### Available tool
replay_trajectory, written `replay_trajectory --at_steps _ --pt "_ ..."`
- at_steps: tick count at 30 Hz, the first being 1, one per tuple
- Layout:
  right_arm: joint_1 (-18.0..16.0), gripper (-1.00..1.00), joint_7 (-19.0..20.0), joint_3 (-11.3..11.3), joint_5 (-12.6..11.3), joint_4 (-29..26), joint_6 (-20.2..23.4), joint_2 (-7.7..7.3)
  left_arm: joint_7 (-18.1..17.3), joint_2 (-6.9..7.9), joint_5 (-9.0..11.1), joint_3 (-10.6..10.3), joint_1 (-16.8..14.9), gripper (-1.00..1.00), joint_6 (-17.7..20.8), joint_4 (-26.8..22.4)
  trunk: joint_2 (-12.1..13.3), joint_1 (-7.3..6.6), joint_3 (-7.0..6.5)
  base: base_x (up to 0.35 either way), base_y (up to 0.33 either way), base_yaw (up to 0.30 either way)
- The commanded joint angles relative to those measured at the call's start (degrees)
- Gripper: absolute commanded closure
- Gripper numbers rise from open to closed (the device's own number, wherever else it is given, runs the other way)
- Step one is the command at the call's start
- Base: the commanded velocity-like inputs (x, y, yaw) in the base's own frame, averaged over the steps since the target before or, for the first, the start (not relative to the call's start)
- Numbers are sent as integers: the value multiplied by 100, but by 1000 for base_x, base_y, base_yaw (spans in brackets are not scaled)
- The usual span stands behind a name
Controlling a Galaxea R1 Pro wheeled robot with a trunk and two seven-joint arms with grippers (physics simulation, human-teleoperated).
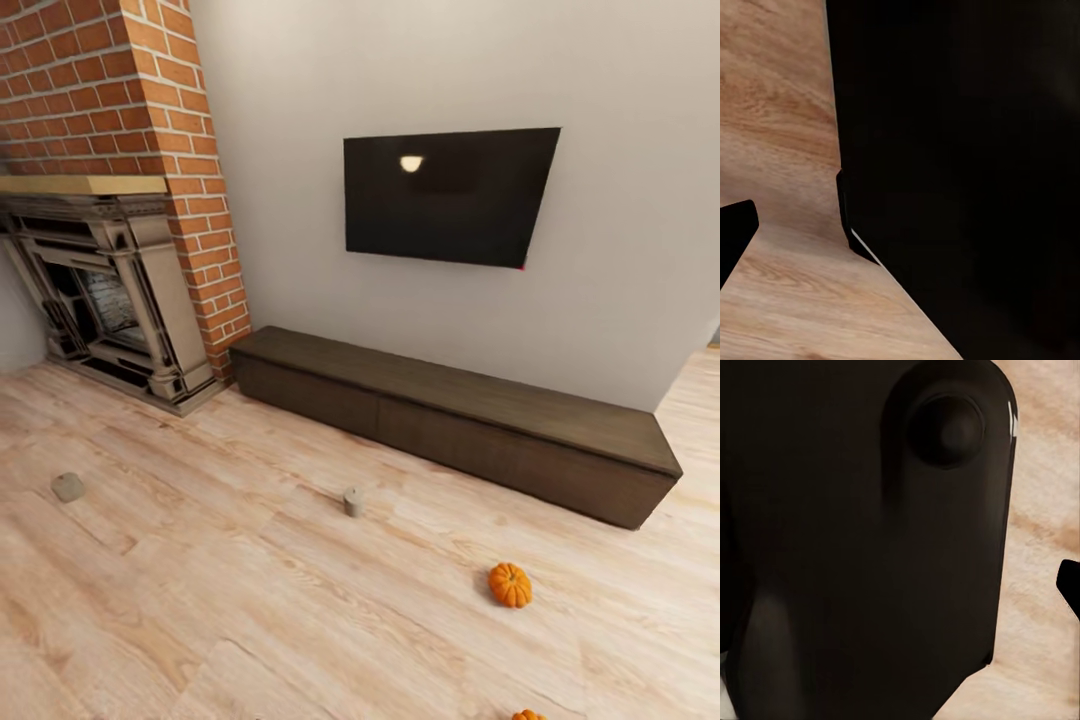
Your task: Place each of the two pumpkins and all three candles from the living room inside a cabinet in the living room (use any cabinet), then make sure every cabinet is closed, and position the cauldron so it is next to a table in the living room.
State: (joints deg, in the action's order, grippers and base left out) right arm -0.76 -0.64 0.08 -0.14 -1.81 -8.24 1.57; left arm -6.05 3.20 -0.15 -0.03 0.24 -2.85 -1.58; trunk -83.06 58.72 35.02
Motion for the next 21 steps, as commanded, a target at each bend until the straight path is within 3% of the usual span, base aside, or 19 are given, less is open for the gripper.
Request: replay_trajectory --at_steps 1,21 --pt "-3 -100 -7 1 -1 5 -19 0 -22 12 -2 1 3 -100 -15 -8 -2 1 10 107 75 237" --pt "-3 -100 0 1 5 5 -19 -7 -28 113 10 7 3 -100 -253 -9 -2 1 117 250 162 222"
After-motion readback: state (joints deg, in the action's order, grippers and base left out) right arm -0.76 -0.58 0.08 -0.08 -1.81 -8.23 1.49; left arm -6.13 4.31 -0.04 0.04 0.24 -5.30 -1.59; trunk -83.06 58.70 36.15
